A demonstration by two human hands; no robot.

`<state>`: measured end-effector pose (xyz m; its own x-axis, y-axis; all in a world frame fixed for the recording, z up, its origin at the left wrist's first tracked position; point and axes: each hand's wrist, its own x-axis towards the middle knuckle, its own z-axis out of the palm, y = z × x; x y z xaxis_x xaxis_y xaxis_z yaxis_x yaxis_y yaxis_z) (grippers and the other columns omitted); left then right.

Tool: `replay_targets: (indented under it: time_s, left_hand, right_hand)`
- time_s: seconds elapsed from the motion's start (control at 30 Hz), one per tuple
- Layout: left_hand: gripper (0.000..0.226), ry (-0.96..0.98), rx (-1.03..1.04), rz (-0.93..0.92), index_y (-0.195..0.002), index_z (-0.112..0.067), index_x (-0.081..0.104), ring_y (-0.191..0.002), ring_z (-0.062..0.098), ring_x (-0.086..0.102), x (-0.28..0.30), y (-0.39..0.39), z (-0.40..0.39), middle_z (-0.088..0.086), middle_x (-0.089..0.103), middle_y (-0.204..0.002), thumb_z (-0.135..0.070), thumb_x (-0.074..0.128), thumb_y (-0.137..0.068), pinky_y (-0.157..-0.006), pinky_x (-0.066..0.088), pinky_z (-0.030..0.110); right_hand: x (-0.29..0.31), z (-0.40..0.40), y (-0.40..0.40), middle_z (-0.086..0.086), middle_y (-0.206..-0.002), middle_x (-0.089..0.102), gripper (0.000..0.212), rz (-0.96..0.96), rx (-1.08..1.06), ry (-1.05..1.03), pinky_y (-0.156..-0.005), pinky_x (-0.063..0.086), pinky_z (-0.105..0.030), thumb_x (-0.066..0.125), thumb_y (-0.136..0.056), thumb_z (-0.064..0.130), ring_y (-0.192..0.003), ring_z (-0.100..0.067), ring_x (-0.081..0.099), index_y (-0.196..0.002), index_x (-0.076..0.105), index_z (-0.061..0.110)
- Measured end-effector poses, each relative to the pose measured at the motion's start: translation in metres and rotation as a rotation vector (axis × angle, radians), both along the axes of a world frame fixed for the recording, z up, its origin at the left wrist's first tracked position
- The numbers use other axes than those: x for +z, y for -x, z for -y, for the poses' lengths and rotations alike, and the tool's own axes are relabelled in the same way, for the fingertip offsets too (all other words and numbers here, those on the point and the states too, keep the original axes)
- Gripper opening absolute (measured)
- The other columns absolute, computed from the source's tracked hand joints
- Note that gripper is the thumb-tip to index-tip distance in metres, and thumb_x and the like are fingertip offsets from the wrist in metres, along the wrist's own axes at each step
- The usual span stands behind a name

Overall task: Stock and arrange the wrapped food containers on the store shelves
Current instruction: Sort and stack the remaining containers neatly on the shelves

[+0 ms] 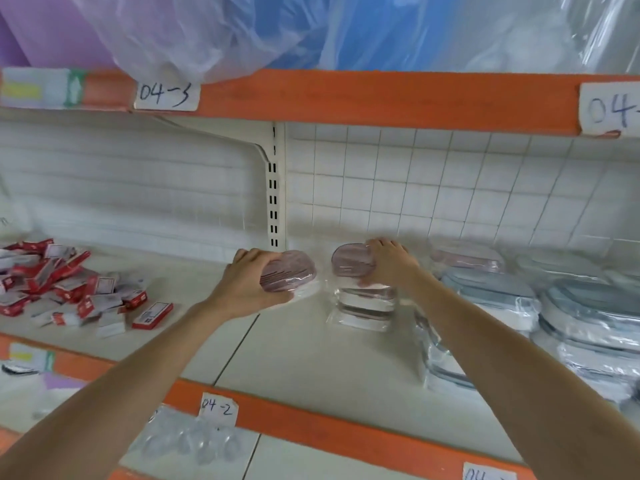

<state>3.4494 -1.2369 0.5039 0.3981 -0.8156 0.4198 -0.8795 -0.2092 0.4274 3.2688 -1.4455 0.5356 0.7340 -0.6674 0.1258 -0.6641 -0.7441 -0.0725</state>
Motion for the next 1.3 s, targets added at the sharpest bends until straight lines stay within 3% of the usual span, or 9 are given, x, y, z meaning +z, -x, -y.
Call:
replay_targets:
  time_s: [0.13, 0.27, 0.37, 0.57, 0.73, 0.9, 1.1, 1.2, 1.3]
  left_hand:
    - [0.082, -0.008, -0.023, -0.039, -0.131, -0.024, 0.047, -0.118, 0.013, 0.032, 0.011, -0.015, 0.021, -0.008, 0.048, -0.124, -0.058, 0.072, -0.061, -0.104, 0.034, 0.037]
    - [0.073, -0.023, -0.123, -0.010, -0.130, -0.021, 0.046, -0.121, 0.016, 0.033, 0.025, -0.018, 0.053, -0.003, 0.048, -0.127, -0.047, 0.077, -0.070, -0.103, 0.034, 0.034]
    - [0.070, -0.036, -0.196, 0.019, -0.129, -0.019, 0.046, -0.119, 0.018, 0.035, 0.037, -0.012, 0.082, -0.001, 0.049, -0.125, -0.047, 0.077, -0.072, -0.100, 0.035, 0.034]
    - [0.073, -0.054, -0.332, 0.194, -0.128, -0.020, 0.043, -0.117, 0.019, 0.035, 0.038, 0.026, 0.143, -0.001, 0.047, -0.124, -0.054, 0.071, -0.071, -0.095, 0.034, 0.040]
    - [0.085, -0.212, -0.465, 0.183, -0.142, -0.016, 0.033, -0.135, 0.025, 0.022, 0.026, 0.029, 0.172, 0.005, 0.030, -0.145, -0.053, 0.071, -0.075, -0.109, 0.027, 0.041]
    - [0.111, -0.110, -0.450, -0.075, -0.149, -0.022, 0.020, -0.140, 0.019, 0.006, 0.011, 0.010, 0.159, -0.001, 0.013, -0.149, -0.054, 0.081, -0.062, -0.114, 0.019, 0.039]
    - [0.116, -0.156, -0.418, -0.436, -0.150, -0.016, 0.012, -0.139, 0.016, 0.026, -0.013, -0.008, 0.147, 0.004, 0.023, -0.153, -0.036, 0.086, -0.063, -0.113, 0.030, 0.036]
    - [0.119, -0.144, -0.421, -0.553, -0.150, -0.021, 0.007, -0.124, 0.010, 0.040, -0.023, -0.002, 0.151, 0.001, 0.040, -0.143, -0.028, 0.088, -0.063, -0.097, 0.038, 0.024]
    - [0.119, -0.064, -0.378, -0.613, -0.149, -0.021, 0.009, -0.108, 0.011, 0.048, -0.025, 0.004, 0.158, -0.003, 0.049, -0.124, -0.027, 0.089, -0.061, -0.077, 0.039, 0.016]
  right_hand:
    - [-0.007, 0.010, -0.009, -0.006, -0.135, 0.045, 0.082, -0.158, -0.022, -0.014, -0.103, 0.035, -0.040, 0.074, -0.071, 0.050, -0.123, -0.027, 0.044, -0.134, 0.037, 0.012]
    - [0.012, 0.013, -0.011, -0.009, -0.138, 0.043, 0.087, -0.303, -0.027, -0.053, -0.104, 0.036, -0.041, 0.073, -0.072, 0.053, -0.126, -0.028, 0.042, -0.138, 0.036, 0.009]
    - [0.037, 0.015, -0.002, -0.013, -0.138, 0.044, 0.082, -0.272, -0.051, -0.056, -0.102, 0.039, -0.037, 0.075, -0.074, 0.045, -0.124, -0.028, 0.046, -0.136, 0.040, 0.004]
    - [0.050, 0.002, 0.036, -0.008, -0.151, 0.031, 0.077, -0.065, -0.046, 0.020, -0.107, 0.019, -0.024, 0.069, -0.083, 0.026, -0.138, -0.021, 0.029, -0.145, 0.028, 0.007]
    - [0.035, 0.001, 0.049, -0.004, -0.157, 0.018, 0.074, -0.026, -0.041, 0.007, -0.110, 0.007, -0.020, 0.061, -0.090, 0.021, -0.143, -0.016, 0.017, -0.149, 0.018, 0.010]
    - [0.031, 0.002, 0.039, -0.003, -0.154, 0.024, 0.079, 0.052, -0.024, -0.048, -0.112, 0.020, -0.028, 0.067, -0.084, 0.022, -0.139, -0.019, 0.026, -0.148, 0.023, 0.016]
    - [0.027, 0.008, 0.012, -0.003, -0.158, 0.006, 0.090, 0.056, -0.048, -0.147, -0.114, 0.020, -0.037, 0.073, -0.079, 0.027, -0.143, -0.024, 0.016, -0.150, 0.017, 0.024]
    - [0.013, 0.012, 0.006, -0.009, -0.152, 0.021, 0.089, 0.018, -0.073, -0.072, -0.111, 0.017, -0.036, 0.075, -0.076, 0.033, -0.139, -0.026, 0.022, -0.147, 0.022, 0.021]
    - [0.014, 0.017, 0.006, -0.009, -0.139, 0.035, 0.081, 0.036, -0.117, -0.033, -0.103, 0.028, -0.040, 0.075, -0.072, 0.040, -0.127, -0.031, 0.032, -0.139, 0.031, 0.028]
